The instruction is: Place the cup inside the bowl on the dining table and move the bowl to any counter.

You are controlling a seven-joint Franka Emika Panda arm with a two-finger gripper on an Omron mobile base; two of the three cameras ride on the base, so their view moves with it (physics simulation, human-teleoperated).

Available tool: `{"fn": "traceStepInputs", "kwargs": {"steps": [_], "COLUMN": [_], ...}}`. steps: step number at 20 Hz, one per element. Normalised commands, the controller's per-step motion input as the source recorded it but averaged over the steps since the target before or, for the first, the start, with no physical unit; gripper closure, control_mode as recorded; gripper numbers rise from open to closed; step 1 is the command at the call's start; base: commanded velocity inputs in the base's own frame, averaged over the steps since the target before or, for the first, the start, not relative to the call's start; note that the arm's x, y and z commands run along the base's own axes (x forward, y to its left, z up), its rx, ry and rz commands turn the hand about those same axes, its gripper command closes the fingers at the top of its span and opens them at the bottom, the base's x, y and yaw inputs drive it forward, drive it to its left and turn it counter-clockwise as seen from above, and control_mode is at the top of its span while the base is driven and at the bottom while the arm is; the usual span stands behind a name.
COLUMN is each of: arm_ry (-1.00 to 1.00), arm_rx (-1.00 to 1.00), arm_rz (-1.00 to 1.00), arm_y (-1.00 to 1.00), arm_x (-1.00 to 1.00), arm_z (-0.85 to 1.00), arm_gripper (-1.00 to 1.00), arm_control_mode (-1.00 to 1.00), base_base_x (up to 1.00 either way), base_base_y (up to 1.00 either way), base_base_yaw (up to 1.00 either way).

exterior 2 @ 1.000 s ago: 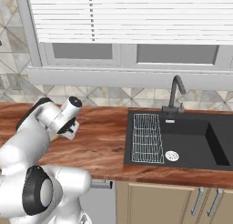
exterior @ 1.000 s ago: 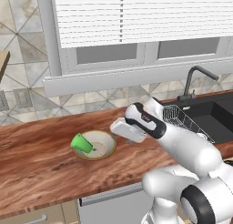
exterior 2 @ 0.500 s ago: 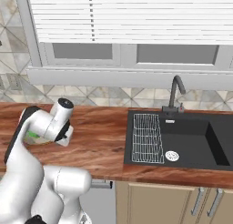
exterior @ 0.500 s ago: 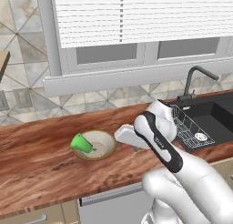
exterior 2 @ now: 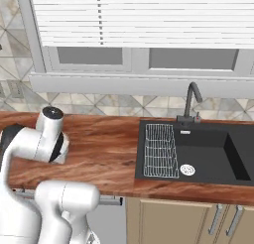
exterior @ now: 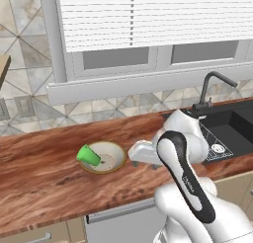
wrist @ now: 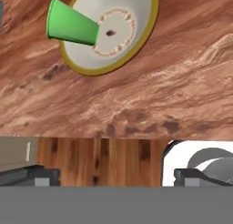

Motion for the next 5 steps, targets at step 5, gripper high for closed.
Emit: {"fn": "traceStepInputs", "kwargs": {"steps": [5], "arm_ry": [-0.09], "arm_rx": [-0.03], "arm_rz": [0.00], "arm_y": [0.00], "arm_x": [-0.58], "arm_z": [0.43], "arm_gripper": [-1.00], "arm_control_mode": [-1.00], "base_base_x": [0.00], "base_base_y": [0.00], "base_base_yaw": [0.00]}}
